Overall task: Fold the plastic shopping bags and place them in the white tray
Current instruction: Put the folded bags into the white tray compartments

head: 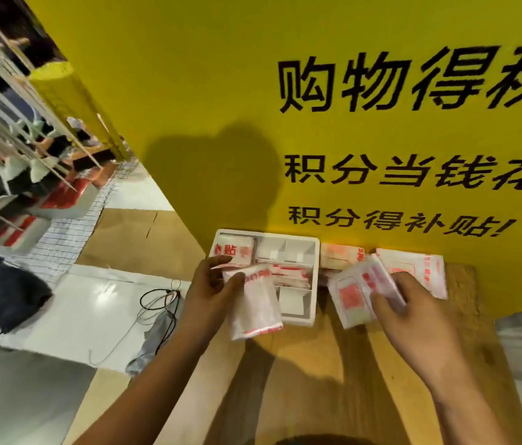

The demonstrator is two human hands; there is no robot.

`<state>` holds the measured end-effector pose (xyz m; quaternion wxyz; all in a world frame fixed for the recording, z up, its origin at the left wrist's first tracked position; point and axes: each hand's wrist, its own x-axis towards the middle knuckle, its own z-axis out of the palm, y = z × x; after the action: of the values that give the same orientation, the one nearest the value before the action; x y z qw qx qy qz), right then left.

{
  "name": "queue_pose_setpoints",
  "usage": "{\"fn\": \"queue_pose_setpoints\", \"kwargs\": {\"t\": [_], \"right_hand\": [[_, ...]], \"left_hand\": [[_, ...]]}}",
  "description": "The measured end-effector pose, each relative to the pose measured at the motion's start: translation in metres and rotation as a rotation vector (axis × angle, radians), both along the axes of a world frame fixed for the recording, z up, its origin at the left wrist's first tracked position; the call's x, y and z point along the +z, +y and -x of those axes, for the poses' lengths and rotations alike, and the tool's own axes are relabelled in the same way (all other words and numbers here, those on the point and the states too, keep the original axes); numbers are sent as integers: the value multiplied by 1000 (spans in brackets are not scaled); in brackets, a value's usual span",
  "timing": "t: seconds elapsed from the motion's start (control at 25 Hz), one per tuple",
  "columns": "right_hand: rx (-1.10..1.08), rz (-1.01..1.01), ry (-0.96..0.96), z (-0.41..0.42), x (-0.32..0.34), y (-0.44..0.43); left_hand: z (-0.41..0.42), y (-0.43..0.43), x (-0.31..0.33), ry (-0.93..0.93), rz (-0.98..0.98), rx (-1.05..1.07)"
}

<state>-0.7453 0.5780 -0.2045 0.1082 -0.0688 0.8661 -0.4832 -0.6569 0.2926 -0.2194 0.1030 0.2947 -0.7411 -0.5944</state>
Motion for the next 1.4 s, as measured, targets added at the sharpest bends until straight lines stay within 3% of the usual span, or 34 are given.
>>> {"fn": "queue_pose_setpoints", "kwargs": {"t": [0.16,0.24,0.4,0.6,0.72,0.88,0.96,1.08,1.24,1.4], "right_hand": [[205,78,-52,-2,15,-60],[253,61,-92,-3,15,-88],[257,125,-216,0,9,-124],[230,94,-136,13,-5,-173],[174,5,-35,29,-27,-208],[70,-90,38,40,-53,-246],[21,-208,98,43,-64,-254],[-12,-321,210,42,-76,-259],[19,-386,402,38,-87,-262],[163,-505,602,34,-98,-245]], "left_hand": [[21,-64,-11,-37,235,43],[43,-87,-20,-53,344,-85],[67,-109,-38,-93,567,-579],[67,-129,-60,28,901,-635],[64,-132,-66,-9,870,-619],[56,-141,-67,-105,515,-571],[47,-146,-61,-45,434,-557],[30,-143,-57,33,564,-589],[27,-129,-71,-256,853,-745],[30,-127,-77,-229,1027,-706]]}}
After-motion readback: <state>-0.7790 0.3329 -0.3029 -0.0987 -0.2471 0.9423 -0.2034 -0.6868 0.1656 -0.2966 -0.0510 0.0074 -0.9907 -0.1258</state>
